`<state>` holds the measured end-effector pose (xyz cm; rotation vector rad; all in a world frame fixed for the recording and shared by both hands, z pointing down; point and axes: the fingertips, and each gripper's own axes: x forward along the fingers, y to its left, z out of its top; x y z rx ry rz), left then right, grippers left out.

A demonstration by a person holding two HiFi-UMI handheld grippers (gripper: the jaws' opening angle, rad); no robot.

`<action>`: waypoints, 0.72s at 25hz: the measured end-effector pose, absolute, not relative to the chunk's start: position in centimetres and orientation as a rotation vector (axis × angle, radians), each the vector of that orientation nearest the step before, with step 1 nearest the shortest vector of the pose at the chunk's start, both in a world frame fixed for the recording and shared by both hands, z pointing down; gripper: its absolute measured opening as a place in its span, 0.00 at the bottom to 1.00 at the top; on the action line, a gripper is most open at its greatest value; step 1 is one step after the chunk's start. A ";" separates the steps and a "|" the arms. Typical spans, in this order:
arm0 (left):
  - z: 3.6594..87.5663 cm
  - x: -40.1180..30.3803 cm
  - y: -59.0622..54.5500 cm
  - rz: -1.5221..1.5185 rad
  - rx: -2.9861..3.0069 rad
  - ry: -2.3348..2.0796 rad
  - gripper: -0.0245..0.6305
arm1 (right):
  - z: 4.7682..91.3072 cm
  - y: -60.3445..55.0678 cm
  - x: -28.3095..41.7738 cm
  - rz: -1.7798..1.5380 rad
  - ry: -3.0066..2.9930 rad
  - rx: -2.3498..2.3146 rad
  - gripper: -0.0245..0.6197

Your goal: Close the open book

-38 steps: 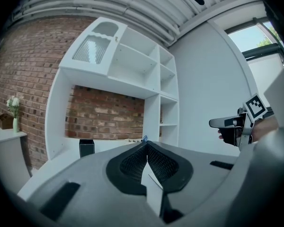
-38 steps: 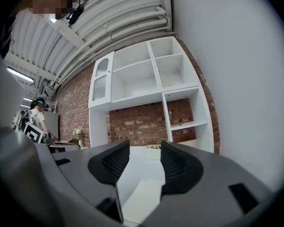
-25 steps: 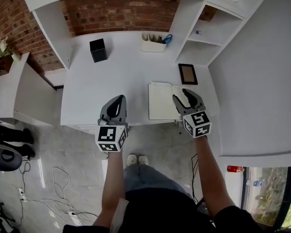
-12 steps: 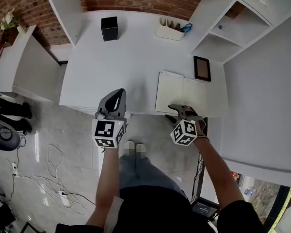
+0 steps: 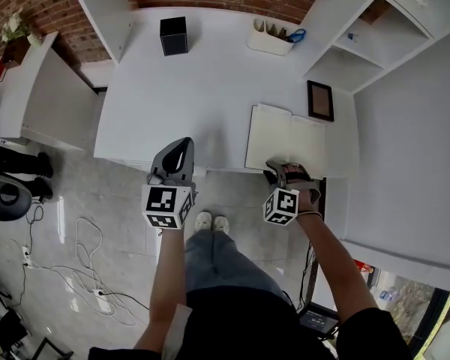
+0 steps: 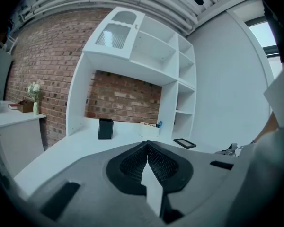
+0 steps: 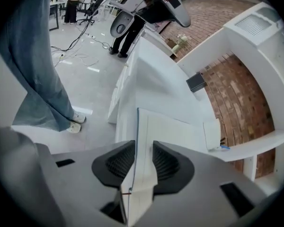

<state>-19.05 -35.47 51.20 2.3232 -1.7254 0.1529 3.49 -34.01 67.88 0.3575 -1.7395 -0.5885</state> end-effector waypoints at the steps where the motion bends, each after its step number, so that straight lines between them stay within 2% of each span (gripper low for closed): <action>1: 51.3 -19.1 -35.5 0.154 2.324 -1.723 0.05 | 67.9 -34.1 3.5 -0.591 -1.734 0.367 0.20; 4: 51.5 -19.0 -35.5 0.154 2.324 -1.715 0.05 | 67.8 -34.1 3.6 -0.604 -1.722 0.383 0.15; 11: 51.5 -18.3 -35.5 0.154 2.335 -1.689 0.05 | 66.4 -33.8 3.9 -0.561 -1.771 0.500 0.10; 18: 51.6 -16.6 -36.1 0.159 2.366 -1.638 0.05 | 62.7 -34.3 5.5 -0.173 -2.066 0.902 0.08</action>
